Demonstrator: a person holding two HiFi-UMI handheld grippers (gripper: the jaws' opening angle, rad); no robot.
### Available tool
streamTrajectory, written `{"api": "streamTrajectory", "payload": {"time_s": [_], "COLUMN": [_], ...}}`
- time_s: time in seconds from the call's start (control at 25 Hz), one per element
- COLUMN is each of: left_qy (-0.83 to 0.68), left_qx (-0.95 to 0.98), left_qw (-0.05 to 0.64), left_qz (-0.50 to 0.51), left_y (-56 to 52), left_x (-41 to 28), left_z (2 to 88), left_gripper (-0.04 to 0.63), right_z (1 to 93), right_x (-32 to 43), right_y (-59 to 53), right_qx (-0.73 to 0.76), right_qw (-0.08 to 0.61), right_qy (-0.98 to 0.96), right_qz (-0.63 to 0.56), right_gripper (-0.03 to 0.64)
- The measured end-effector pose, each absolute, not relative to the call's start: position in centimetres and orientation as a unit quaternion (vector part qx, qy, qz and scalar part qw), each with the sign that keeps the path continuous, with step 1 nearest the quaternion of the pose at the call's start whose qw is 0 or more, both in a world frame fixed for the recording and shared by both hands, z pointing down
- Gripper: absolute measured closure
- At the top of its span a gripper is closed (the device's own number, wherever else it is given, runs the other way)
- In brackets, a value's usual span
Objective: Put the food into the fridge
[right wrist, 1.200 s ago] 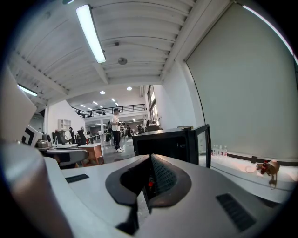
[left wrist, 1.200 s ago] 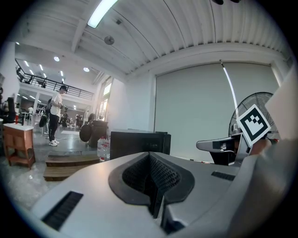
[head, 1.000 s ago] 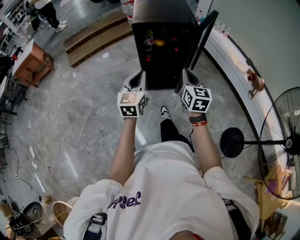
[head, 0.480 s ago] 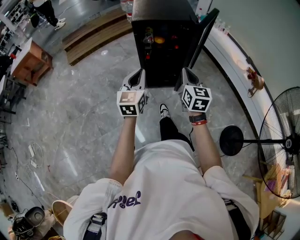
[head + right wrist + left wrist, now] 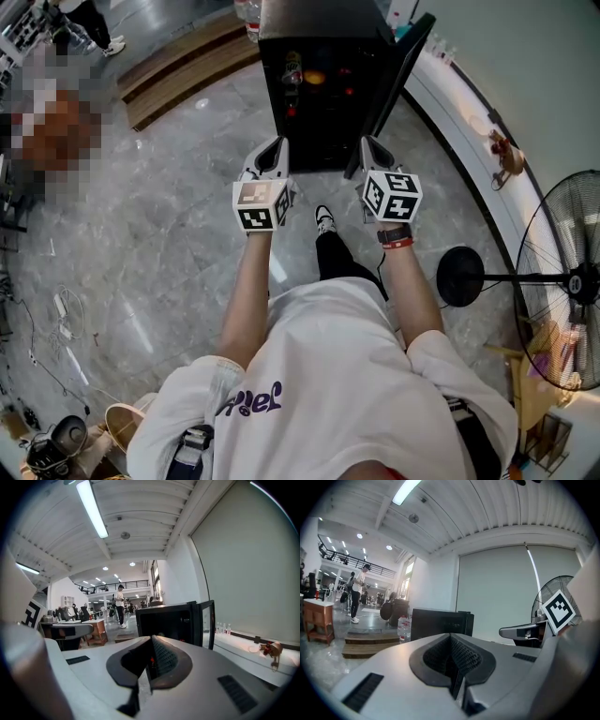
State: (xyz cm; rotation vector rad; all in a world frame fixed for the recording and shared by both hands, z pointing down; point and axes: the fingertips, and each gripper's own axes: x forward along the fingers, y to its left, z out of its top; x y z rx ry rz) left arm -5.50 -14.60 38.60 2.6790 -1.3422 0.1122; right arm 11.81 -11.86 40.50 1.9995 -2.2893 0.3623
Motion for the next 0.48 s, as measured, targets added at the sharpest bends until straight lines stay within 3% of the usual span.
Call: {"api": "streamTrajectory", "payload": {"time_s": [0.28,0.48], "left_qy": [-0.442,-0.273], "left_qx": [0.885,0.848], "left_qw": [0.130,0.369], "left_qz": [0.072,0.266], "left_y": [-17.2,-14.1], "left_x": [-5.8,-5.9], "left_z": [45.4,63.7], "left_gripper": [0.577,0.577], "right_z": [45.6,53.0], "right_x": [11.4,11.5], "right_y": [-14.1,-17.8], "right_qx": [0.639,0.640], "right_qw": [0.070,0.106], "right_qy": [-0.748,-0.728], "right_qz": [0.164,0.220], "right_gripper": [0.604,0.604]}}
